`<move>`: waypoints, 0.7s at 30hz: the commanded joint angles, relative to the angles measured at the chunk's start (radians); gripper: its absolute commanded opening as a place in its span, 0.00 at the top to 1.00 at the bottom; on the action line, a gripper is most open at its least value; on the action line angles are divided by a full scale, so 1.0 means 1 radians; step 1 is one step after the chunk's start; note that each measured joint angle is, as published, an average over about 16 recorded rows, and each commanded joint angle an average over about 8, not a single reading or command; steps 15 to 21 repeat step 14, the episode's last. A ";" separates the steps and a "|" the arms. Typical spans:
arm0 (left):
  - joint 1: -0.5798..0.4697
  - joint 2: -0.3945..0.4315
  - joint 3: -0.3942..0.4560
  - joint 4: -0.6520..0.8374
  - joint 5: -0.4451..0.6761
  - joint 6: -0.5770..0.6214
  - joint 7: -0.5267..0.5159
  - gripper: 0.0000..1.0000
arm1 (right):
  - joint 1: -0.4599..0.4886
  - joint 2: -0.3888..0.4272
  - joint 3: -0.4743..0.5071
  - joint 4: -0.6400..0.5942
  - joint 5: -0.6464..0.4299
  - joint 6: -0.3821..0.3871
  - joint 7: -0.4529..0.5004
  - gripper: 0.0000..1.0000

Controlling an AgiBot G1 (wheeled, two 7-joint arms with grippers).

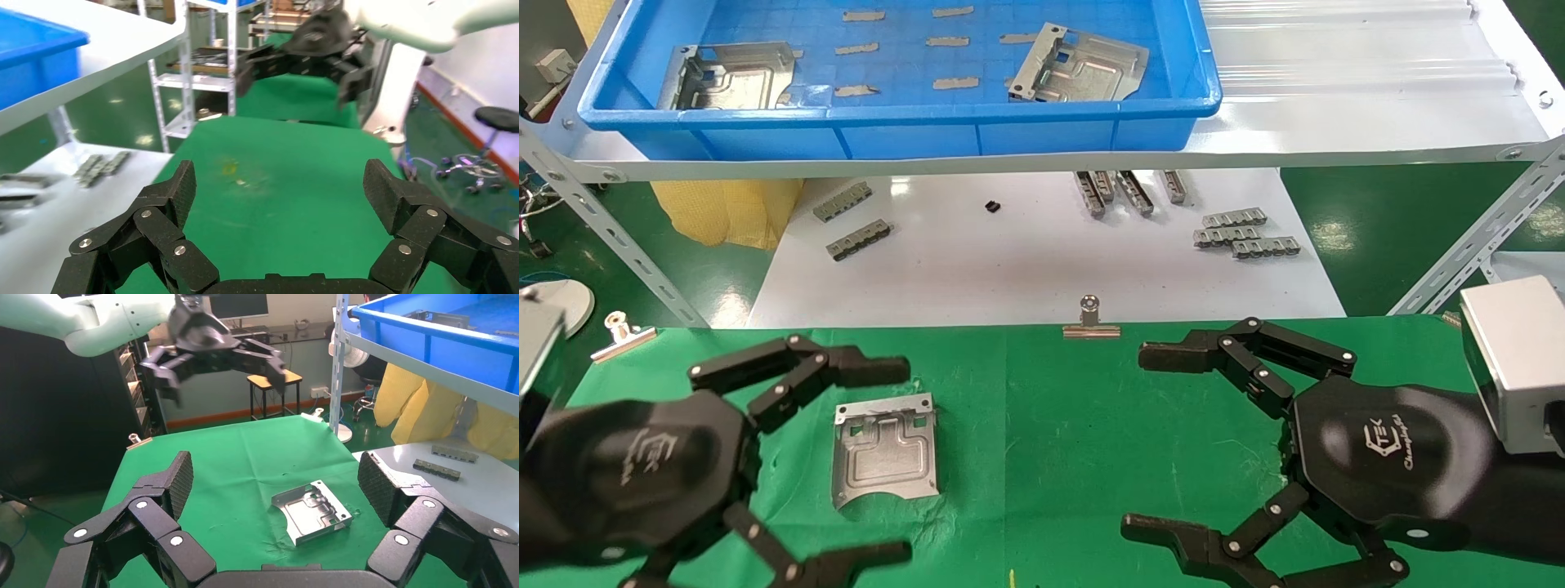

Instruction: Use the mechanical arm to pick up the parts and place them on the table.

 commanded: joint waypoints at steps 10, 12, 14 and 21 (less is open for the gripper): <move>0.020 -0.012 -0.017 -0.043 -0.015 -0.004 -0.028 0.00 | 0.000 0.000 0.000 0.000 0.000 0.000 0.000 0.00; 0.019 -0.011 -0.016 -0.039 -0.013 -0.004 -0.026 0.00 | 0.000 0.000 0.000 0.000 0.000 0.000 0.000 0.00; 0.018 -0.011 -0.015 -0.037 -0.012 -0.003 -0.026 0.00 | 0.000 0.000 0.000 0.000 0.000 0.000 0.000 0.00; 0.018 -0.011 -0.015 -0.037 -0.012 -0.003 -0.026 0.00 | 0.000 0.000 0.000 0.000 0.000 0.000 0.000 0.00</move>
